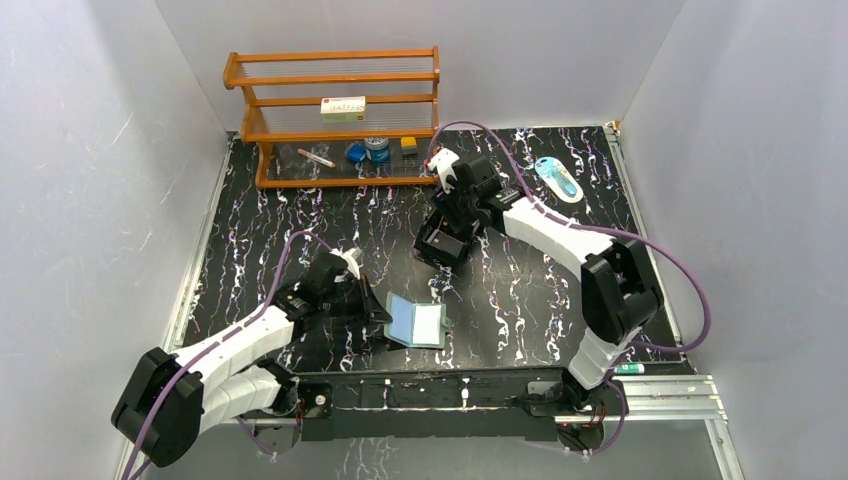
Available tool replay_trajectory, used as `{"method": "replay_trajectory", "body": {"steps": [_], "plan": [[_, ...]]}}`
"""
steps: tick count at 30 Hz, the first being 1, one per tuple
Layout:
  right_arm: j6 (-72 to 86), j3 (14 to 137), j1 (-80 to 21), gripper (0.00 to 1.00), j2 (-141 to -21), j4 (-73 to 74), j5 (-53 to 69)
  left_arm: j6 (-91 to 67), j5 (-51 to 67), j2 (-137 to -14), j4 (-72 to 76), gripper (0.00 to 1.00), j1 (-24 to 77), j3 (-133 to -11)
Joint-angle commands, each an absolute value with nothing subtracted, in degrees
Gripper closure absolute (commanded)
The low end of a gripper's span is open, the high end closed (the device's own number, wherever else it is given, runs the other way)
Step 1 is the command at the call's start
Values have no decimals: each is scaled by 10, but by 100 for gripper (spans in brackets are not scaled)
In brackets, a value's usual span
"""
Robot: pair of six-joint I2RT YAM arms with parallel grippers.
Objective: Put the credit cards into the card holder
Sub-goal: Pick up the credit card from the storage box.
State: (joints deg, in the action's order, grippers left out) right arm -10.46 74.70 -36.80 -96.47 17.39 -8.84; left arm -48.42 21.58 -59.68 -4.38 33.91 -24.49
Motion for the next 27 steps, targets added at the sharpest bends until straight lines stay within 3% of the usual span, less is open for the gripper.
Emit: {"method": "replay_trajectory", "body": {"steps": [1, 8, 12, 16, 27], "plan": [[-188, 786, -360, 32, -993, 165, -68, -489, 223, -575, -57, 100, 337, -258], [-234, 781, -359, 30, -1047, 143, -75, -492, 224, -568, -58, 100, 337, -260], [-234, 765, -363, 24, -1065, 117, -115, -492, 226, -570, -56, 100, 337, -259], [-250, 765, -368, 30, -1086, 105, -150, -492, 227, -573, -54, 100, 337, -258], [-269, 763, -382, 30, -1117, 97, -204, -493, 227, -575, -52, 100, 337, -258]]}}
